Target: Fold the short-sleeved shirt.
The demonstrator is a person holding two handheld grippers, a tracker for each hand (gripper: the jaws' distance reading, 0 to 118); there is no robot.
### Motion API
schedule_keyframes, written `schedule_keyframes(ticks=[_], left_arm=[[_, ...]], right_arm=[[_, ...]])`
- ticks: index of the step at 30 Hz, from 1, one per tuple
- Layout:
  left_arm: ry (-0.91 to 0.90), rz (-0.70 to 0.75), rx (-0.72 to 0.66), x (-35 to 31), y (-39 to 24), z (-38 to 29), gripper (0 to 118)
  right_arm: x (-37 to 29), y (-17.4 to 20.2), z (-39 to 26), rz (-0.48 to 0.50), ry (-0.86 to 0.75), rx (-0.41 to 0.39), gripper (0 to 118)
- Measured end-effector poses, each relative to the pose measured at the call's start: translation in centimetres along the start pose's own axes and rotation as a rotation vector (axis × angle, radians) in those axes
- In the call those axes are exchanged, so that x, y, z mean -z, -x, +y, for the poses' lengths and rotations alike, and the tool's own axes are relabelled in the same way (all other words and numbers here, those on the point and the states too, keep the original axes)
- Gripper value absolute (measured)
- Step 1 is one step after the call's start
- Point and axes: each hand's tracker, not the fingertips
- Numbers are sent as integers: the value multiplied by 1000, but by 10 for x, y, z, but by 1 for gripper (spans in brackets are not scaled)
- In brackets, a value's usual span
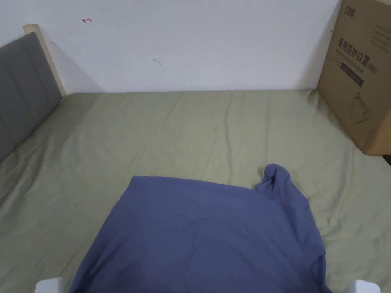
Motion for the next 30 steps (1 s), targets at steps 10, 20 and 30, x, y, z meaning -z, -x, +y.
schedule_keyframes(ticks=[10, 20, 30], left_arm=[[46, -57, -58, -13, -7, 25, 54], [-589, -191, -25, -135, -58, 119, 108], [-886, -164, 40, -173, -97, 143, 76]], right_arm=[[-17, 15, 23, -20, -36, -10, 61], [-150, 49, 117, 54, -599, -94, 91], [-210, 81, 134, 15, -904, -157, 73]])
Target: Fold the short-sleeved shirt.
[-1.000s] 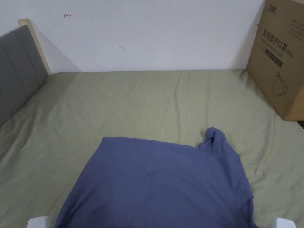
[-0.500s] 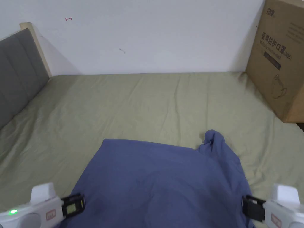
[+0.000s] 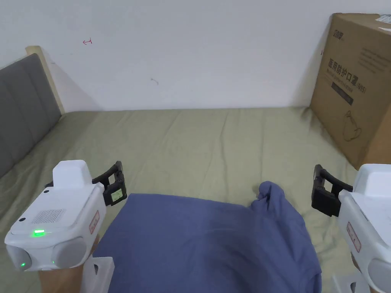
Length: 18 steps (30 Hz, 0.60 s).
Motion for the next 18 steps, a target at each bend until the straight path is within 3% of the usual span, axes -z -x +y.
schedule_keyframes(ticks=[1, 3, 4, 11, 18], left_arm=[[-10, -24, -13, -2, -3, 3, 63], [-26, -49, -33, -2, -8, 5, 0], [-28, -63, -41, -1, -10, 4, 0], [73, -48, -7, 47, -16, 2, 0], [340, -91, 9, 170, -4, -30, 0]], right_arm=[[1, 2, 1, -1, -2, -4, 60], [5, 4, 2, -2, -16, -12, 8], [7, 6, 1, 1, -18, -10, 0], [42, 6, 1, 18, -11, -18, 0], [92, 7, -4, 30, 28, -32, 0]])
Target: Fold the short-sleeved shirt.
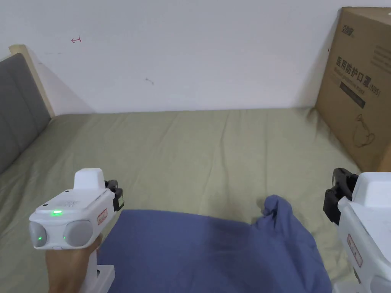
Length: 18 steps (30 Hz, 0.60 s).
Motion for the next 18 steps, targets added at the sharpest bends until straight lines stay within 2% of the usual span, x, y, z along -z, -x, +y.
schedule_keyframes(ticks=[5, 6, 7, 8, 9, 10, 11, 12, 13, 16, 17, 18], left_arm=[[224, -6, -51, 95, 16, -10, 0], [250, 4, -56, 114, 20, -14, 6], [293, 3, -57, 130, 22, -17, 17], [345, 20, -60, 141, 23, -18, 47], [407, 25, -64, 160, 25, -21, 47], [476, 49, -90, 177, 27, -25, 58], [540, 71, -105, 191, 28, -29, 86], [603, 82, -97, 184, 18, -26, 105], [600, 78, -80, 191, 17, -32, 111], [586, 99, -26, 227, 19, -52, 108], [599, 98, -9, 233, 17, -55, 105], [612, 93, 4, 240, 14, -59, 98]], right_arm=[[39, -3, -10, 4, 46, -11, 0], [48, -3, -13, 4, 58, -16, 0], [55, -4, -15, 6, 66, -19, 0], [63, -5, -18, 4, 76, -25, 0], [70, -4, -20, 0, 87, -29, 0], [77, -5, -23, -2, 97, -30, 0], [83, -6, -27, -4, 107, -30, 0], [89, -6, -30, -8, 122, -32, 0], [96, -7, -34, -9, 138, -36, 0], [110, -9, -44, -13, 174, -45, 0], [113, -9, -47, -17, 184, -51, 0], [117, -10, -51, -18, 197, -58, 0]])
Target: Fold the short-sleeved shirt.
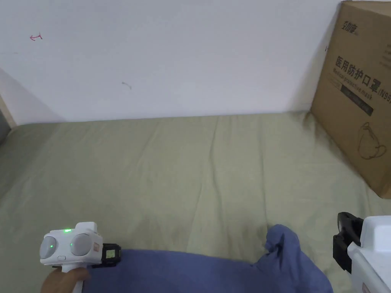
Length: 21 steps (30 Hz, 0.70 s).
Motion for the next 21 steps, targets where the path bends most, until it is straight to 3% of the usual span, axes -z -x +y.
schedule_keyframes(ticks=[2, 4, 6, 7, 11, 12, 15, 17, 18, 20, 21], left_arm=[[21, -55, 36, 14, 10, 4, 71], [-1, -30, 34, 9, 6, 2, 64], [-55, -79, 77, 3, 9, -1, 18], [-68, -117, 92, -1, 8, -3, 8], [-168, -93, 91, -19, 11, -6, 5], [-192, -108, 78, -28, 13, -7, 5], [-222, -146, 51, -55, 15, -11, 5], [-240, -141, 72, -65, 17, -13, 5], [-247, -139, 76, -81, 19, -18, 5], [-249, -143, 69, -87, 21, -19, 5], [-251, -147, 63, -90, 22, -21, 5]], right_arm=[[9, -2, -6, -4, 32, -4, 0], [20, -6, -14, -5, 80, 8, 0], [35, -10, -24, -1, 150, 6, 1], [45, -13, -31, 2, 188, 17, 5], [88, -23, -61, 29, 392, 52, 102], [99, -25, -71, 38, 440, 59, 105], [121, -24, -91, 28, 537, 62, 104], [134, -22, -104, 53, 600, 49, 96], [139, -21, -112, 65, 618, 52, 89], [145, -17, -119, 69, 664, 77, 59], [147, -14, -122, 68, 684, 73, 52]])
